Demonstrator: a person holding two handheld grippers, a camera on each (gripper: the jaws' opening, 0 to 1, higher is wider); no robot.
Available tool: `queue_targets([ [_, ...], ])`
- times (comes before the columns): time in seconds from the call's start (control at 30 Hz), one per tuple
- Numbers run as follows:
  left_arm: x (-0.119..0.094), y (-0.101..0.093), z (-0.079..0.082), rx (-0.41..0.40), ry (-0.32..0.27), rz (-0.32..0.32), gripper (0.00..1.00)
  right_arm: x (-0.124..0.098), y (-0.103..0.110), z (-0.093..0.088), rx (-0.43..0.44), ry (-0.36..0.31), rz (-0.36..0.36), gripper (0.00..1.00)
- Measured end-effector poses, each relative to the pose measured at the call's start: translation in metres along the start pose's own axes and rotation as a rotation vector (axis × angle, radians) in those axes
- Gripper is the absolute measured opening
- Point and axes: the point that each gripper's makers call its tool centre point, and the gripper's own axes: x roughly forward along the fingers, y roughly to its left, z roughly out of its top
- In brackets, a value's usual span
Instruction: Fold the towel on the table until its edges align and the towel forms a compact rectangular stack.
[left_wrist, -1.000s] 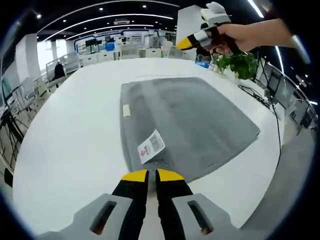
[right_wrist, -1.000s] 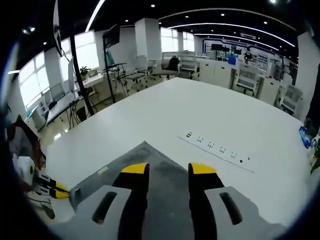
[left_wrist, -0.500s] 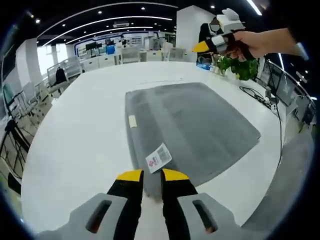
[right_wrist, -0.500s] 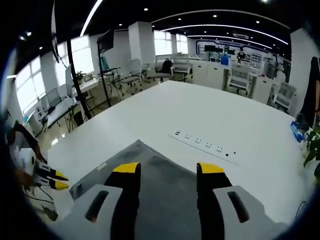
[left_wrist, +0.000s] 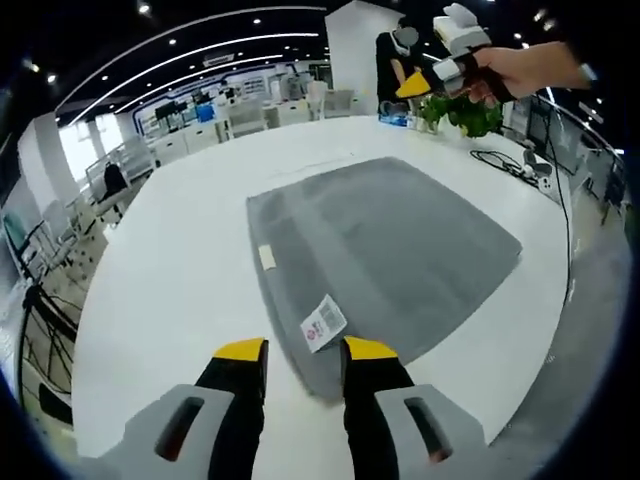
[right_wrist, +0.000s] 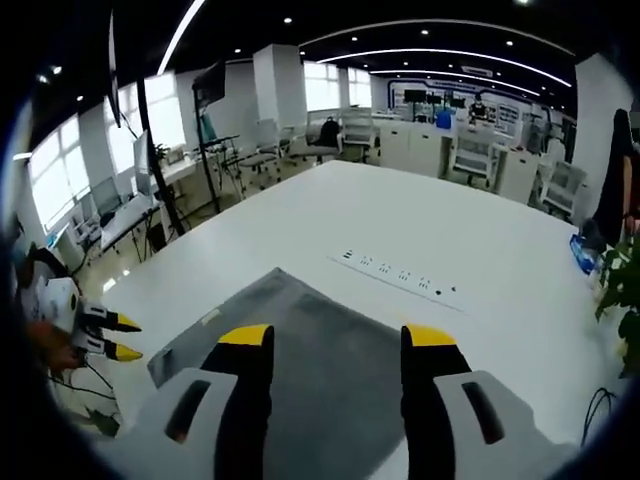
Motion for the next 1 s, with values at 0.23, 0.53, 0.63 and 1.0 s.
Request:
queue_targets([
  [0.23, -0.003, -0.008, -0.002, 0.036, 0.023, -0.005, 0.46, -0.014, -0.009, -0.012, 0.022, -0.002, -0.01, 0.51],
  [0.53, -0.002, -0.021, -0.019, 0.064, 0.065, -0.025, 0.5, -0.043, -0.01, -0.052, 0.046, 0.03, -0.026, 0.5],
  [0.63, -0.004, -0.025, -0.022, 0.068, 0.074, -0.032, 0.5, -0.047, -0.013, -0.066, 0.062, 0.04, -0.03, 0.49],
  [1.0, -0.01, -0.039, -0.019, 0.088, 0.073, -0.053, 0.47, -0.058, -0.013, -0.108, 0.106, 0.082, -0.031, 0.46],
])
